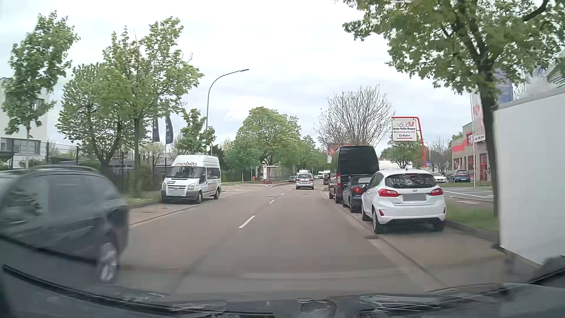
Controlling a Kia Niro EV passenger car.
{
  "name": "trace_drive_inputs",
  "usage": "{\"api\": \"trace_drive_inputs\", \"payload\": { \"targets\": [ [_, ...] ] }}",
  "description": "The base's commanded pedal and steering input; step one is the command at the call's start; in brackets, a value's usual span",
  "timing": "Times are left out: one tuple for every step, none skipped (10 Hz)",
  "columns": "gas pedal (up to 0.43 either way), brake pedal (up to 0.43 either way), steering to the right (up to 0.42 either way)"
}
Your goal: Follow the waypoints while adhering to traffic rules and regulations
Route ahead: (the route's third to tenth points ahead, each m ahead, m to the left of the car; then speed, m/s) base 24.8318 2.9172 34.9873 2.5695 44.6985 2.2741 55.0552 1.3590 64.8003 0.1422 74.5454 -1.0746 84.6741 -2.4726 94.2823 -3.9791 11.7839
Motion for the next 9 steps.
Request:
{"api": "trace_drive_inputs", "payload": {
  "targets": [
    [0.067,0.000,0.004],
    [0.067,0.000,0.004],
    [0.059,0.000,0.004],
    [0.059,0.000,0.004],
    [0.059,0.000,0.004],
    [0.059,0.000,0.004],
    [0.059,0.000,0.005],
    [0.059,0.000,0.006],
    [0.059,0.000,0.007]
  ]
}}
